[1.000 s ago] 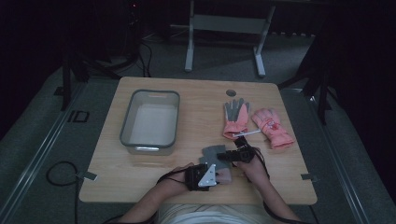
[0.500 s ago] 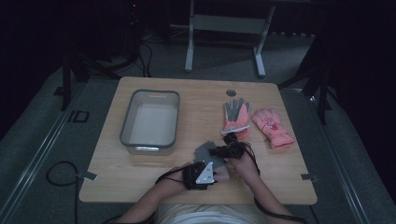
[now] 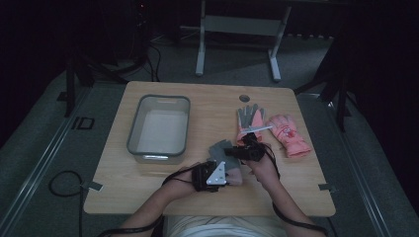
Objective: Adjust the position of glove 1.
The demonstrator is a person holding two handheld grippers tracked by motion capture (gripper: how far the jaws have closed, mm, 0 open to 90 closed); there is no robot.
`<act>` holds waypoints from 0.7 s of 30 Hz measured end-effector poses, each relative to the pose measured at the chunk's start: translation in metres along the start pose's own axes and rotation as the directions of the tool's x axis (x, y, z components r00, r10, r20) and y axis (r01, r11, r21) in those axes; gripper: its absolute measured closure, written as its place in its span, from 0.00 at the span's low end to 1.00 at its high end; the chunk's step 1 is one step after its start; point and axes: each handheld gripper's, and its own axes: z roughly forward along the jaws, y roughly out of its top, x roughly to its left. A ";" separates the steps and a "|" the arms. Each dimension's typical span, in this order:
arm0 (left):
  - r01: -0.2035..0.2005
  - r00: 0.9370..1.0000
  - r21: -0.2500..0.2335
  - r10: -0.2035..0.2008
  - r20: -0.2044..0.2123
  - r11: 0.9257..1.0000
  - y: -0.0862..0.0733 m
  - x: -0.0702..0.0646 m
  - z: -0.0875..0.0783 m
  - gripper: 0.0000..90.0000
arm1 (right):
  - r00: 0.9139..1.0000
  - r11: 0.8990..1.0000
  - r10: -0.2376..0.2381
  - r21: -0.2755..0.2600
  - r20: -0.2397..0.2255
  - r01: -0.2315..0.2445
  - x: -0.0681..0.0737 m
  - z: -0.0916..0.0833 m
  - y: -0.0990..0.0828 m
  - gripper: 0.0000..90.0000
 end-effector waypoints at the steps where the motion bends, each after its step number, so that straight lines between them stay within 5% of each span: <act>1: -0.004 1.000 0.000 0.004 0.003 1.000 0.002 0.004 -0.003 0.79 | 1.000 1.000 0.000 -0.005 0.001 0.000 0.000 -0.001 0.002 0.83; 21: -0.060 0.998 0.033 0.060 0.005 0.998 0.024 0.047 -0.039 0.79 | 0.999 0.995 -0.030 -0.094 0.016 0.032 0.006 -0.021 0.046 0.83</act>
